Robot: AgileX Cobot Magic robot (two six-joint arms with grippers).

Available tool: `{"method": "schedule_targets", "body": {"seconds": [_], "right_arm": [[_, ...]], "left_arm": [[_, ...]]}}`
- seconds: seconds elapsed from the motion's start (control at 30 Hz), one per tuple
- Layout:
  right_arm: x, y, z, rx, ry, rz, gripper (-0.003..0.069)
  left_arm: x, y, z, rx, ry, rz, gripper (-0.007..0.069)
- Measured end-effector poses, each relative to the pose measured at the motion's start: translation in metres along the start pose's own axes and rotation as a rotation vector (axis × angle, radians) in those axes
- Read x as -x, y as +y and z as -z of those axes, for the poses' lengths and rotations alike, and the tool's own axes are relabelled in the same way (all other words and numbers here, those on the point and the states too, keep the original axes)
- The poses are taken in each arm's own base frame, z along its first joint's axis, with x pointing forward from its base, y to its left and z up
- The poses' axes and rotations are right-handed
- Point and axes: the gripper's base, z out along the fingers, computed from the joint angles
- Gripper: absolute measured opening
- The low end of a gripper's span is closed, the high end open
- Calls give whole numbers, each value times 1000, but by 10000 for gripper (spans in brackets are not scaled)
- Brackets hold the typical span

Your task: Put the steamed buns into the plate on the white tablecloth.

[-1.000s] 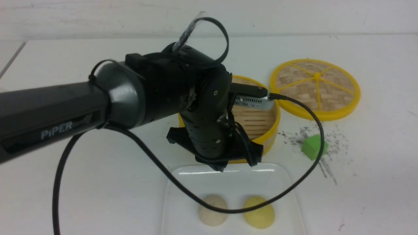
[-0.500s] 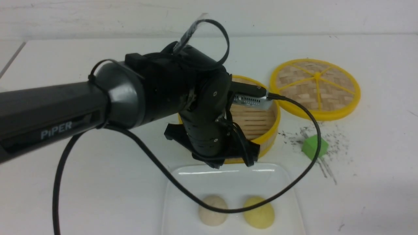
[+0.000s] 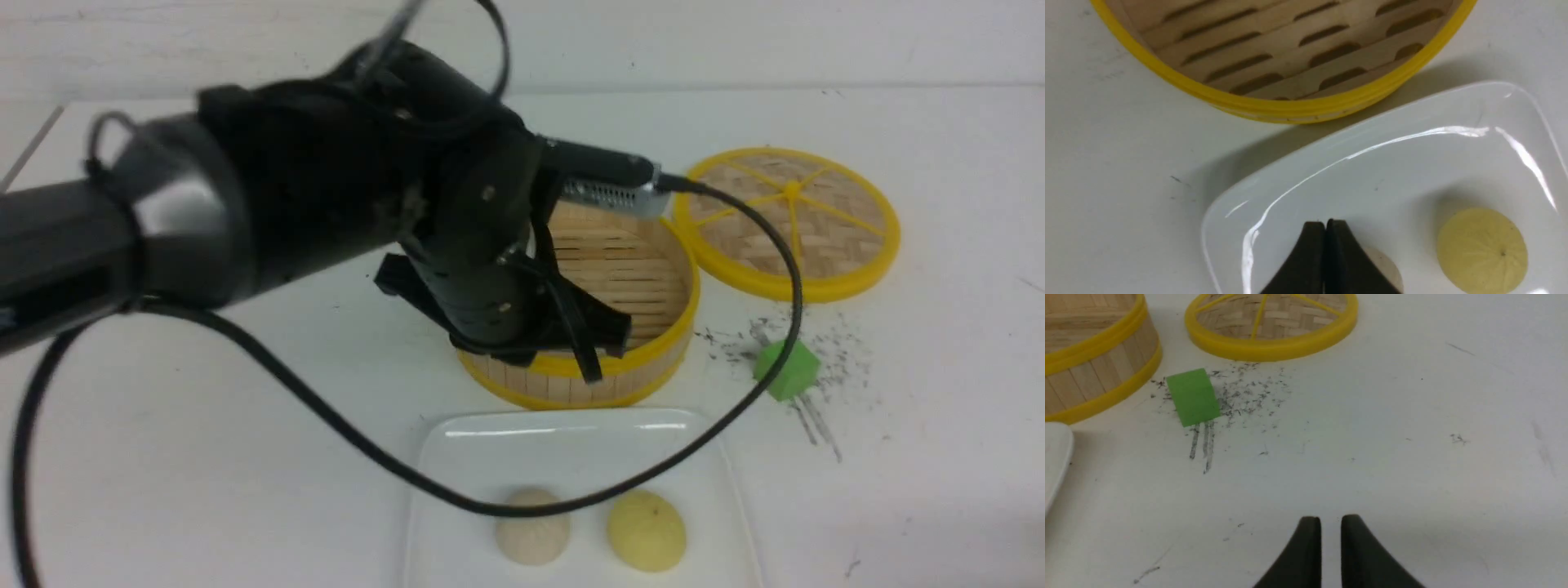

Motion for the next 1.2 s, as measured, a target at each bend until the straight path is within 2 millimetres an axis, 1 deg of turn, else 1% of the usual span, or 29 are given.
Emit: {"method": "schedule_targets", "body": {"seconds": [0.03,0.07,0.17,0.2,0.23,0.3,0.33,0.37,0.4,0.47,0.6,0.63,0.67,0.7,0.73,0.77,0.8,0.83,0.87,0.93,1.03,1.13,1.2], "right_arm": [[0,-1,0,-10,-1,-3,104],[0,-1,0,-22,-2,-7,104],[0,-3,0,-50,-5,-17,106],[0,-3,0,-51,-5,-17,106],[0,-3,0,-55,-5,-18,109],[0,-3,0,-55,-5,-18,111],[0,-3,0,-55,-5,-18,111],[0,-3,0,-55,-5,-18,111],[0,-3,0,-56,-5,-18,113],[0,-3,0,-56,-5,-18,116],[0,-3,0,-56,-5,-18,122],[0,-3,0,-56,-5,-18,122],[0,-3,0,-56,-5,-18,124],[0,-3,0,-56,-5,-18,124],[0,-3,0,-56,-5,-18,124],[0,-3,0,-56,-5,-18,124],[0,-3,0,-56,-5,-18,124],[0,-3,0,-56,-5,-18,125],[0,-3,0,-56,-5,-18,125],[0,-3,0,-56,-5,-18,127],[0,-3,0,-56,-5,-18,129],[0,-3,0,-56,-5,-18,132],[0,-3,0,-56,-5,-18,132]], "left_arm": [[0,2,10,1,-19,-1,19],[-1,6,24,5,-43,-1,19],[-6,18,59,38,-87,-7,19],[-6,19,61,44,-91,-9,19],[-10,25,76,60,-112,-10,19],[-16,35,98,105,-135,-15,19],[-20,40,107,128,-132,-14,19],[-21,40,108,130,-131,-13,19],[-28,47,119,159,-126,-9,19],[-38,54,129,182,-122,-6,19],[-68,65,137,189,-110,36,20],[-82,70,139,186,-113,66,20],[-96,74,136,178,-115,96,20],[-105,76,135,170,-124,108,18],[-115,78,133,142,-160,129,17],[-117,79,133,137,-167,131,17],[-124,79,131,111,-198,142,17],[-134,81,130,71,-249,155,16],[-145,81,120,25,-301,162,16],[-157,82,117,-49,-411,176,16],[-167,83,120,-127,-553,179,16],[-171,84,128,-157,-621,177,16],[-171,85,129,-158,-635,174,16]]}}
